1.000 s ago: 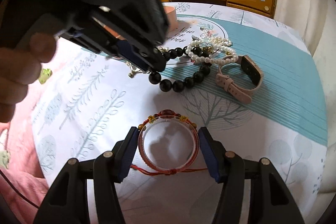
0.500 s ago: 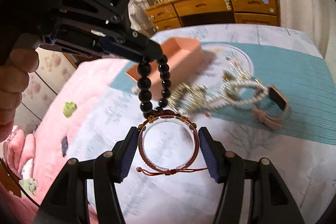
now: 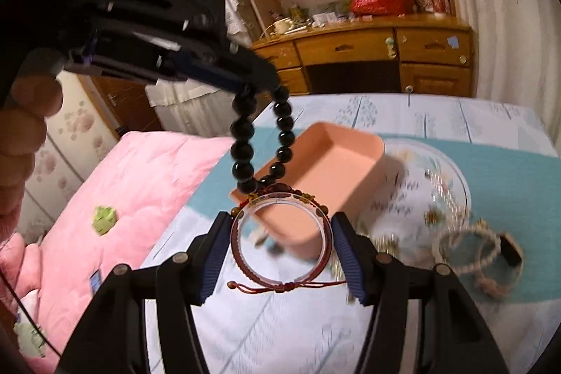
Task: Organize jewelry
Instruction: 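Carry both bracelets into the pink tray and open both tools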
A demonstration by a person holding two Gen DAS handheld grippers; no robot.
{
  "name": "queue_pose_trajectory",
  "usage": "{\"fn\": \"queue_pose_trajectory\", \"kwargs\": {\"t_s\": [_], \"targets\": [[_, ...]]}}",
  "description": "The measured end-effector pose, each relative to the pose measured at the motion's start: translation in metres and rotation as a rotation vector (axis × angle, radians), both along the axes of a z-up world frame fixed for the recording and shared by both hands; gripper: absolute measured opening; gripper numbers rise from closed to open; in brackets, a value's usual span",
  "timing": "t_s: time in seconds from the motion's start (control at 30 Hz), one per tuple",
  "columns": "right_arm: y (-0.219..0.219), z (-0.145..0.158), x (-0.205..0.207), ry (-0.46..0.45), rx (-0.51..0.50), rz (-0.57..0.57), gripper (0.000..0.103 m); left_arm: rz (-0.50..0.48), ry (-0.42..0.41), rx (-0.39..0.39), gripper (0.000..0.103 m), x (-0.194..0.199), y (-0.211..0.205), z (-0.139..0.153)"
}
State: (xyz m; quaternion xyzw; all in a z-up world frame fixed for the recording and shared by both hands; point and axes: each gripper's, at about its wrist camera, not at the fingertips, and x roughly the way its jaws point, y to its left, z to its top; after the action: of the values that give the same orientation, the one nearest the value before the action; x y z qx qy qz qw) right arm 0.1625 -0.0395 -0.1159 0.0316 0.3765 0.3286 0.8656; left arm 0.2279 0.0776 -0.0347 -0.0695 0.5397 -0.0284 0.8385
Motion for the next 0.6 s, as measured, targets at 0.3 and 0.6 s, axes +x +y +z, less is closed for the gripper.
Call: {"fn": "queue_pose_trajectory", "kwargs": {"t_s": [0.3,0.6], "targets": [[0.029,-0.024,0.027,0.025,0.009,-0.168,0.059,-0.025,0.021,0.001,0.013,0.033,0.029,-0.041],[0.031,-0.048,0.038,0.126,0.030,-0.263,0.067,-0.042,0.010,0.081,0.064,0.041,0.040,-0.046]]}}
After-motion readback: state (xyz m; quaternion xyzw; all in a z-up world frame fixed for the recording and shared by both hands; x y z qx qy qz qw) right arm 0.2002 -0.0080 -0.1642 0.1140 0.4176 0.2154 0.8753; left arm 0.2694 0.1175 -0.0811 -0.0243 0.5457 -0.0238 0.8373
